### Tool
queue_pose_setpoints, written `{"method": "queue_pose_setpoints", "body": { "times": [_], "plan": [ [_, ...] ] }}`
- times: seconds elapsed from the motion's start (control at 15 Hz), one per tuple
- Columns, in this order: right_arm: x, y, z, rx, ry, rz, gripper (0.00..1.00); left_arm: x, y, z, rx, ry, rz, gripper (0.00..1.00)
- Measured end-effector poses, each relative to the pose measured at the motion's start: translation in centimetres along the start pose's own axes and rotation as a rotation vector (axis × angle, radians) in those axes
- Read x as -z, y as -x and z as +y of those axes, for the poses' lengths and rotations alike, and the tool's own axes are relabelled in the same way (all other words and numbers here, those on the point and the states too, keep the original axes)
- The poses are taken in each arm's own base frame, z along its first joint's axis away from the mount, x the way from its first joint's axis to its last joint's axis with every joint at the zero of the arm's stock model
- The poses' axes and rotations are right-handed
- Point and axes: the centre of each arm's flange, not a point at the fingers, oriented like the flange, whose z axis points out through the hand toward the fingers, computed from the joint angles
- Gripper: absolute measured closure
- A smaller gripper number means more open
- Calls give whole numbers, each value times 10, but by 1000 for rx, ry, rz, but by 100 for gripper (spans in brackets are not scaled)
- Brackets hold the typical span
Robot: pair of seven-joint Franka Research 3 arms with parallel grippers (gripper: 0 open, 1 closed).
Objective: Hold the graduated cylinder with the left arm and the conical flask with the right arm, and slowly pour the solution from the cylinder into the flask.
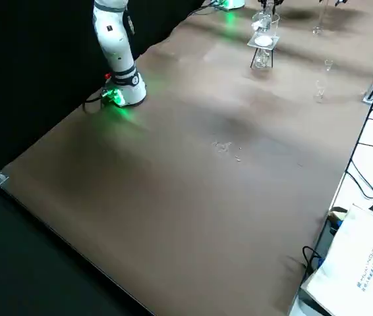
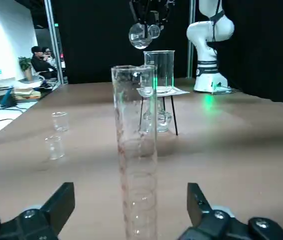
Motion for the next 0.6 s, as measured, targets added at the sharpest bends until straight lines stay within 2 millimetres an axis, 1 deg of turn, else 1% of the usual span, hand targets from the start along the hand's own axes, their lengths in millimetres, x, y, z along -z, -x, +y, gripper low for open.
{"method": "queue_pose_setpoints", "body": {
  "times": [0.13, 0.27, 0.4, 0.6],
  "plan": [
    [0, -3, -2, 7, 5, -7, 61, 20, -4, 6, 5, -16, -22, 1],
    [-2, -6, -4, 21, 20, -28, 61, 39, -16, 10, 23, -17, -62, 1],
    [-7, -11, -7, 38, 31, -50, 61, 52, -41, 6, 50, -18, -105, 1],
    [-13, -20, -12, 65, 47, -85, 61, 61, -93, -4, 95, -27, -164, 1]
  ]
}}
